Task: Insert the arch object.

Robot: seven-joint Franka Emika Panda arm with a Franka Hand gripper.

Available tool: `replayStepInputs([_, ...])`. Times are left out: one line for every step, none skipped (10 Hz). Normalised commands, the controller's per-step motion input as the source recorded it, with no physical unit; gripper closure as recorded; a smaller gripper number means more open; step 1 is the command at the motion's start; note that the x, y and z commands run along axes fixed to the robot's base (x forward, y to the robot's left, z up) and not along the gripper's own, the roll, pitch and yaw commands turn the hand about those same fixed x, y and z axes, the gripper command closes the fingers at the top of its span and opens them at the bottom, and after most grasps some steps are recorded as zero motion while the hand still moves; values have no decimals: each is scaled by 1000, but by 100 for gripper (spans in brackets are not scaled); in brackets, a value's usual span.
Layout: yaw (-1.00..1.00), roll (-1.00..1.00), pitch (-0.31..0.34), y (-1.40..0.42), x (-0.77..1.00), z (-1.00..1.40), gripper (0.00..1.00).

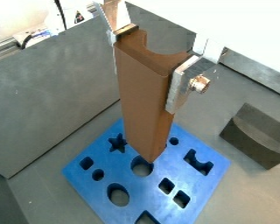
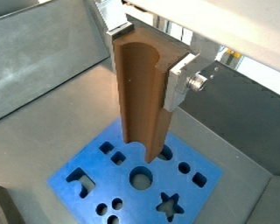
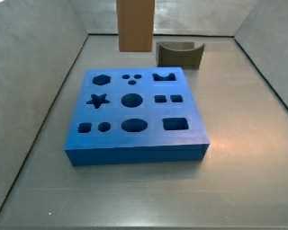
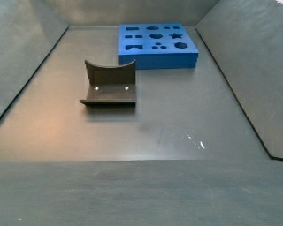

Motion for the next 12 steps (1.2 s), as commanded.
replayStepInputs([0, 0, 0, 191, 360, -714, 100])
replayStepInputs([0, 3, 20, 231, 360, -623, 100])
replayStepInputs([0, 0, 20, 349, 291, -469, 100])
replayStepInputs([0, 0, 40, 440, 337, -446, 100])
replayStepInputs([0, 13, 6, 431, 226, -454, 100])
replayStepInputs([0, 37, 7, 440, 220, -426, 100])
replayStepInputs([0, 59, 3, 449, 271, -391, 100])
replayStepInputs([0, 93, 0, 394, 154, -346, 100])
replayStepInputs([0, 117, 0, 369, 51, -320, 100])
replayStepInputs([0, 116, 0, 326, 17, -260, 100])
replayStepInputs([0, 17, 0, 289, 51, -146, 100])
replayStepInputs([0, 0, 0, 240, 106, -171, 100])
